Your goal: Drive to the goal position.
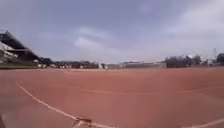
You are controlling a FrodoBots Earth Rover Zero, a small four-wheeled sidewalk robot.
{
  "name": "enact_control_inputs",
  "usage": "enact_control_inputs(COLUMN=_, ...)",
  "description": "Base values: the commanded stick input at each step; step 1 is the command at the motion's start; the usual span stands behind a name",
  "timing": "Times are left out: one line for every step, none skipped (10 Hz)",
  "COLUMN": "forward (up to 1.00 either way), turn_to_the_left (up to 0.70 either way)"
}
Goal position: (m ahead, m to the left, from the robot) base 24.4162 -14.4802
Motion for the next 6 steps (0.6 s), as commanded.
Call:
enact_control_inputs(forward=0.7, turn_to_the_left=-0.35)
enact_control_inputs(forward=0.7, turn_to_the_left=-0.35)
enact_control_inputs(forward=0.7, turn_to_the_left=-0.35)
enact_control_inputs(forward=0.7, turn_to_the_left=-0.35)
enact_control_inputs(forward=0.7, turn_to_the_left=-0.35)
enact_control_inputs(forward=0.7, turn_to_the_left=-0.35)
